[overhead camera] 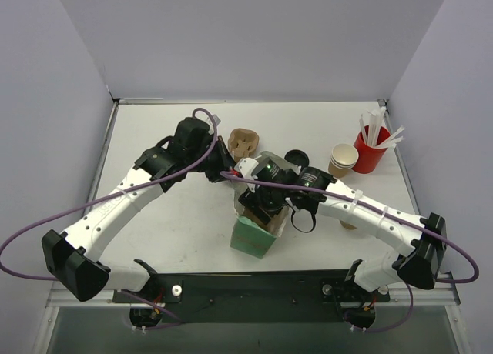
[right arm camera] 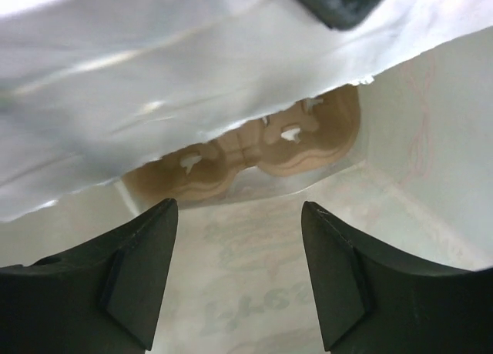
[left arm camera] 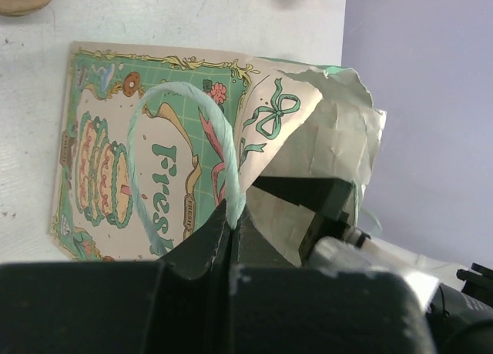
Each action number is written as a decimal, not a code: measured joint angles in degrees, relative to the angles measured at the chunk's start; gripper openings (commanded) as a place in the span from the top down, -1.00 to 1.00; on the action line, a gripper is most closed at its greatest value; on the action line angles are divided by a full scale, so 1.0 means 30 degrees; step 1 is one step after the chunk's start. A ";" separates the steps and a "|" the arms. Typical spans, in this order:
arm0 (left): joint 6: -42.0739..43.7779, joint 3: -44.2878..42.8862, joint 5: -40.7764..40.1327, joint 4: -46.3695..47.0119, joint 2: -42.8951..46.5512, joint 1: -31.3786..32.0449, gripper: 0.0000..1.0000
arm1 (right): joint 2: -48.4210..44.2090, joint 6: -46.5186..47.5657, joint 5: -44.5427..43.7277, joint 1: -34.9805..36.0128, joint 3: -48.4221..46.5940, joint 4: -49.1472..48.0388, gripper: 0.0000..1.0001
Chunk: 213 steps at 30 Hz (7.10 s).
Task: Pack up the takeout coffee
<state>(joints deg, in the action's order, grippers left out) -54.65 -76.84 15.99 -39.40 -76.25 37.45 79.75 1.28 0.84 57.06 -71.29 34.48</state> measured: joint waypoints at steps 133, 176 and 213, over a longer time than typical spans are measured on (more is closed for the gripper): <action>0.6404 -0.7599 -0.3650 -1.1307 -0.3716 0.0109 1.00 | -0.0117 -1.3930 -0.2055 -1.1081 -0.7169 0.9588 -0.36; 0.4969 -0.6484 -0.2688 -0.8043 -0.2120 0.0124 1.00 | 0.1916 -1.7034 0.0401 -0.2215 -0.9187 0.9901 0.04; 0.5005 -0.9041 -0.3891 -0.9770 -0.4779 0.1093 0.99 | 0.5202 -1.5773 -0.0481 -0.3286 -1.1999 1.3544 1.00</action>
<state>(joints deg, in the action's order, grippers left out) -39.64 -103.96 4.32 -68.71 -90.59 40.73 95.35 -46.04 -0.60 47.20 -107.28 75.11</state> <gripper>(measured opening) 0.031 0.009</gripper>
